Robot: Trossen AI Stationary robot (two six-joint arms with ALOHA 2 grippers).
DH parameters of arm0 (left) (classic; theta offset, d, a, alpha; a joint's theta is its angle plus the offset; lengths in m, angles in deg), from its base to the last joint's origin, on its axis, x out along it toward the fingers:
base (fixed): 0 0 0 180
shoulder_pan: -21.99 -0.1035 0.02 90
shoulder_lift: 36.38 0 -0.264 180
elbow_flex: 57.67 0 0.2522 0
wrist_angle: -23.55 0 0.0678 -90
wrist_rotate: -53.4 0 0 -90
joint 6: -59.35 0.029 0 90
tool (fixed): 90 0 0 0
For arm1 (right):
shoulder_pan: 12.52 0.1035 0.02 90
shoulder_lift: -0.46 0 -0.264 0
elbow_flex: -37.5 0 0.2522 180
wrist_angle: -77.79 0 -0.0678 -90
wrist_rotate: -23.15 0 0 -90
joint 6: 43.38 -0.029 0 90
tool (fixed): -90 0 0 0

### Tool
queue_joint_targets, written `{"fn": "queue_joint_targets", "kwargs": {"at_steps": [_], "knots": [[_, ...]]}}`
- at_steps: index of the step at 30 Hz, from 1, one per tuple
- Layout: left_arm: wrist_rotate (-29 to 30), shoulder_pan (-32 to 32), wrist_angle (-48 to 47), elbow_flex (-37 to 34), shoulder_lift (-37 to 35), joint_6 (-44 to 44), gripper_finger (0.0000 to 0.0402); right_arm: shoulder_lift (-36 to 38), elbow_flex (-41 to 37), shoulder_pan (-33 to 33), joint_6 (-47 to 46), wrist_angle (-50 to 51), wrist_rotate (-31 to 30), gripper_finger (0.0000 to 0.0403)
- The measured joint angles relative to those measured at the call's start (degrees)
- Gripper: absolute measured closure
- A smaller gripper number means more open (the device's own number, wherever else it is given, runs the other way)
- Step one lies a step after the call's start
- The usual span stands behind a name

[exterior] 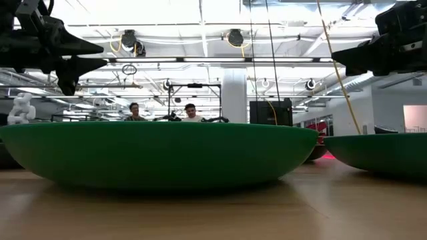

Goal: Stack plastic plates

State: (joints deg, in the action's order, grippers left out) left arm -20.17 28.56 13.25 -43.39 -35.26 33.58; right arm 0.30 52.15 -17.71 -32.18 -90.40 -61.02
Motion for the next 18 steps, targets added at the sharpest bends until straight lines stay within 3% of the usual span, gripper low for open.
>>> {"fn": "queue_joint_targets", "kwargs": {"at_steps": [11,15,18], "knots": [[0.0,0.0,0.0,0.0,0.0,0.0,0.0254,0.0,0.0,0.0,0.0,0.0,0.0,0.0392],[2.0,-0.3,1.3,0.0,0.0,6.6,0.0254,0.0,0.0,0.0,-0.2,0.0,0.0,0.0392],[5.1,-0.7,5.7,0.0,0.0,11.4,0.0254,0.0,0.0,0.0,-7.7,-0.5,-0.6,0.0392]]}}
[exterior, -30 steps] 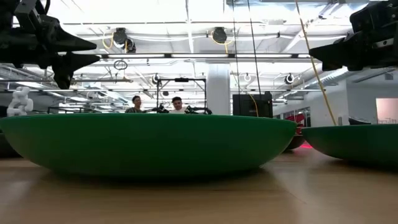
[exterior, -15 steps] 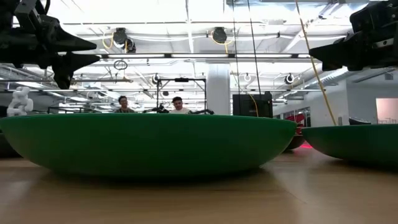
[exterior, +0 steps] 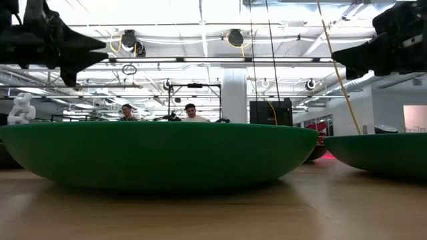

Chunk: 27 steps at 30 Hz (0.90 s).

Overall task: Stack plastic plates
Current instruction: Stack the green plate on top of the dark green plate

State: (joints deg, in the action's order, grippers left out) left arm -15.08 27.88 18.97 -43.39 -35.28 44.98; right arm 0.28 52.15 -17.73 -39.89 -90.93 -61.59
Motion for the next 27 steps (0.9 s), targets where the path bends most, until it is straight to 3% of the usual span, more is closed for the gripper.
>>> {"fn": "queue_joint_targets", "kwargs": {"at_steps": [4,14,24,27], "knots": [[0.4,-0.2,4.9,0.0,0.0,0.6,0.0254,-0.4,0.0,0.0,-10.0,-2.3,-5.6,0.0392],[2.3,-0.2,12.7,0.0,0.0,8.6,0.0254,-8.8,5.9,0.1,-18.1,-8.9,-5.4,0.0392],[2.2,-0.2,18.4,0.0,0.0,13.2,0.0254,-27.9,6.2,0.1,-18.9,-29.1,-8.2,0.0392],[1.2,-0.2,18.2,0.0,0.0,13.8,0.0254,-34.4,8.8,0.1,-18.9,-29.9,-8.4,0.0392]]}}
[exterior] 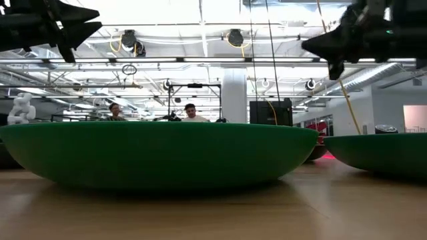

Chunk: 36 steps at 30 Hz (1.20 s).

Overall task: Stack plastic plates
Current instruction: Stack the green plate on top of the dark green plate

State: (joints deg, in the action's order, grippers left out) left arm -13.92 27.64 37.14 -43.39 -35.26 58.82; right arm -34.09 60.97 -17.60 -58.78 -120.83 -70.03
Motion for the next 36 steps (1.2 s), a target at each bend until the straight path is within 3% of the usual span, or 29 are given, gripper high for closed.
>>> {"fn": "queue_joint_targets", "kwargs": {"at_steps": [7,11,17,28,36], "knots": [[0.0,0.0,-3.2,0.0,0.0,3.9,0.0254,-15.7,13.4,-0.1,2.6,6.0,0.0,0.0392],[3.0,0.0,-12.2,0.0,0.0,5.5,0.0254,-23.5,21.1,0.0,4.1,11.3,0.2,0.0392],[3.1,0.0,-23.6,0.1,0.0,3.8,0.0254,-31.9,28.9,1.2,4.5,15.8,0.4,0.0392],[2.7,0.0,-23.9,0.2,0.4,5.9,0.0254,-45.5,39.8,7.8,7.1,16.5,1.9,0.0392],[3.1,0.0,-24.0,0.2,0.4,7.1,0.0254,-55.4,51.6,9.3,10.1,29.4,1.9,0.0392]]}}
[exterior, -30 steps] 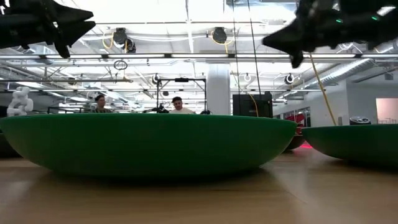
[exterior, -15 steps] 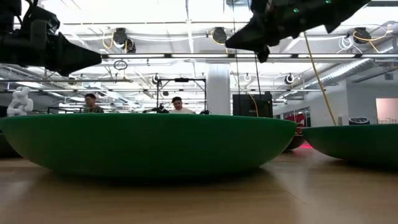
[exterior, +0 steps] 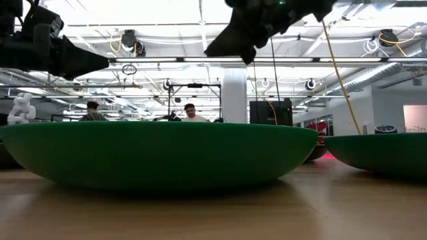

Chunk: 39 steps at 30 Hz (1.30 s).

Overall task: Stack plastic plates
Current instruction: Stack the green plate on top of the dark green plate

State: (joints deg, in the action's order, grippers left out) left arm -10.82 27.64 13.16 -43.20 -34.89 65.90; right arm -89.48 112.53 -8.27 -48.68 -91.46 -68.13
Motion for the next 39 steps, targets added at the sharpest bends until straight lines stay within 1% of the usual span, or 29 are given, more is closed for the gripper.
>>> {"fn": "queue_joint_targets", "kwargs": {"at_steps": [5,11,17,23,28,34,39], "knots": [[0.1,0.0,0.0,0.0,0.0,1.3,0.0254,-4.2,3.8,0.8,0.0,5.5,0.0,0.0392],[0.2,0.0,-0.1,0.0,0.0,1.1,0.0254,-7.0,4.1,0.8,1.6,5.5,0.0,0.0392],[0.2,0.0,-0.1,0.0,0.0,3.7,0.0254,-8.7,4.1,0.7,2.0,4.8,-0.1,0.0392],[0.2,0.0,-0.1,0.0,0.0,4.3,0.0254,-10.2,4.1,0.7,-2.3,4.1,-0.2,0.0392],[0.2,0.0,-0.1,0.0,0.0,4.9,0.0254,-11.6,4.2,0.7,-2.4,-0.5,-0.4,0.0392],[0.3,0.0,-0.1,0.0,0.0,5.0,0.0254,-14.2,9.7,1.0,-0.9,-0.7,-0.2,0.0392],[0.4,0.0,-0.1,0.0,0.0,5.4,0.0254,-17.1,14.3,1.8,0.3,2.9,-0.3,0.0392]]}}
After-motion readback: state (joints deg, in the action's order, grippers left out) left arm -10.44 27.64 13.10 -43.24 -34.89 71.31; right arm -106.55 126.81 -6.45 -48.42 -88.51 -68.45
